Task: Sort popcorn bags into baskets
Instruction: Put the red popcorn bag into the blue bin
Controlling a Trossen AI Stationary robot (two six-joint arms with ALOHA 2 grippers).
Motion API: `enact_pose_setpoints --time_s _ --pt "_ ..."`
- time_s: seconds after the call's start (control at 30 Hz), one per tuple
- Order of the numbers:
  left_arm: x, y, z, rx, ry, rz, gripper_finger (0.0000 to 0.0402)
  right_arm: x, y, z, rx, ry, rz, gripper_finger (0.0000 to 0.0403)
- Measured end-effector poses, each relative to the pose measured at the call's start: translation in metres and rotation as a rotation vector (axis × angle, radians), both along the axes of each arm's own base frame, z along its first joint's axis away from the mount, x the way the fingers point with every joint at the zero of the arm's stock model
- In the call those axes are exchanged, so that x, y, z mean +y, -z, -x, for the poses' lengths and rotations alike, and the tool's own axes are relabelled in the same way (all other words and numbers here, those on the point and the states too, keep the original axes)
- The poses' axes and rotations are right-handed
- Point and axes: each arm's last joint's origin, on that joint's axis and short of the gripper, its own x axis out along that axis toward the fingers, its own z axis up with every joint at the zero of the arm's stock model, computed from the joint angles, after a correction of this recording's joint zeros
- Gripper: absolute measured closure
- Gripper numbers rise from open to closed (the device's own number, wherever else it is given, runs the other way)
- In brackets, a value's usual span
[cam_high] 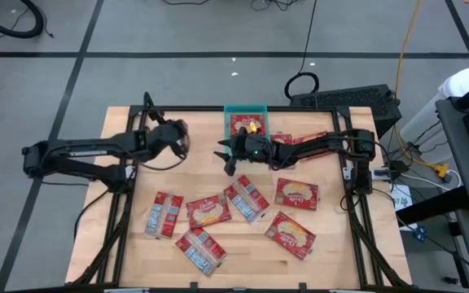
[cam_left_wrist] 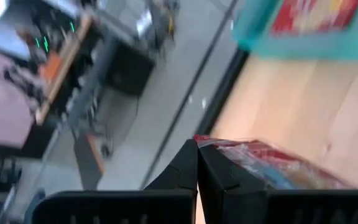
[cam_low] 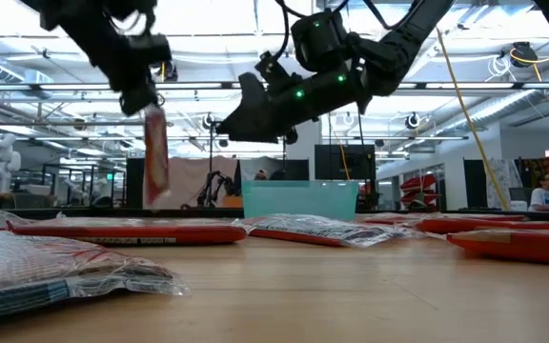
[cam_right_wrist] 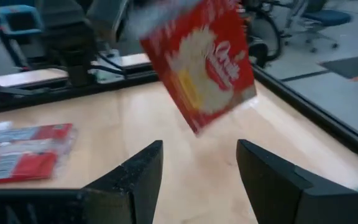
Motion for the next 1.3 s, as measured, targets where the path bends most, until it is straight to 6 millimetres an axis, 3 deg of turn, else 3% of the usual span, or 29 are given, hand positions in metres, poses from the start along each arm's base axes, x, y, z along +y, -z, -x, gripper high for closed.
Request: enact_pose_setpoints --time_s 0.27,0.47,0.73,1.3 --pt "-0.016 -0.035 0.005 -0.151 0.227 -0.108 0.0401 0.002 -0.01 -0.003 -0.116 -0.162 -0.033 0.0192" --pt "-0.028 -0.052 0.006 -0.23 0.385 -0.183 0.0401 -0.014 -0.01 0.0 -0.107 -0.106 0.0 0.0152" --pt "-0.037 -0.065 0.004 -0.325 0.491 -0.244 0.0401 -0.034 -0.014 0.004 -0.151 -0.178 -0.016 0.0125" --pt "-0.053 -0.088 0.003 -0.487 0.621 -0.388 0.0401 -0.038 -0.031 0.006 -0.331 -0.309 -0.019 0.0124"
